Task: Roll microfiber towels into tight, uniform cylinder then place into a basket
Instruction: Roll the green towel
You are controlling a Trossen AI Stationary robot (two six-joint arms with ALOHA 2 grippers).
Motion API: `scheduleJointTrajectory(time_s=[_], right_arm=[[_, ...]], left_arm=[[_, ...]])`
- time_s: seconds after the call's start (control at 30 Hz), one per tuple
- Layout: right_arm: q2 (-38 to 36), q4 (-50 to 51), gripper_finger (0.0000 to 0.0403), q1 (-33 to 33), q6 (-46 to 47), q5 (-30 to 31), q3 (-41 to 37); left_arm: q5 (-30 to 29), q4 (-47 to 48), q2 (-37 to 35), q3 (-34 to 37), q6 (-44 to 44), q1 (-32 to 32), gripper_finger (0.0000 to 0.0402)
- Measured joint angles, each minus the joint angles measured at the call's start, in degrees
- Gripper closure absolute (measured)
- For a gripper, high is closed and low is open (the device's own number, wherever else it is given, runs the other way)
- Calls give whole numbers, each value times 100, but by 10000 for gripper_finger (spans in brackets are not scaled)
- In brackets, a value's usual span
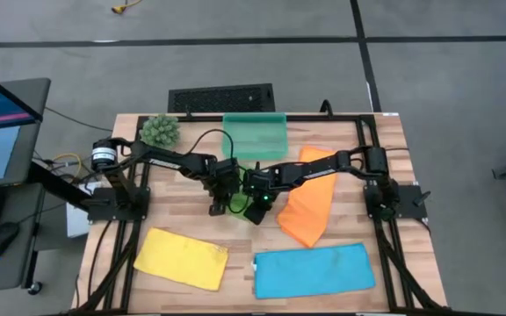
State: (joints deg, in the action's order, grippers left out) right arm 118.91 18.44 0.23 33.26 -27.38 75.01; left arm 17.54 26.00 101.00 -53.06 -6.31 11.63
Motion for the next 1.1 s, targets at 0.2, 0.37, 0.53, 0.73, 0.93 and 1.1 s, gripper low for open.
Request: scheduleJointTrajectory(time_s=[0.2, 0.37, 0.53, 0.73, 0.93, 1.1], right_arm=[[-4, 130, 389, -24, -148, 204, 99], [-9, 146, 376, -128, -218, 237, 99], [13, 130, 339, -174, -191, 289, 99], [15, 105, 261, -214, -137, 230, 101], [15, 94, 218, -317, 256, 119, 106], [-140, 326, 228, -275, 215, 408, 96]], left_arm=[[-22, 20, 30, -7, -2, 20, 401], [-37, 37, 30, -7, 28, 39, 401], [-42, 44, 30, -7, 76, 40, 401], [-53, 55, 30, -7, 76, 42, 401], [-99, 56, 14, -7, 89, 53, 401], [-214, 9, 8, -7, -20, 51, 401]])
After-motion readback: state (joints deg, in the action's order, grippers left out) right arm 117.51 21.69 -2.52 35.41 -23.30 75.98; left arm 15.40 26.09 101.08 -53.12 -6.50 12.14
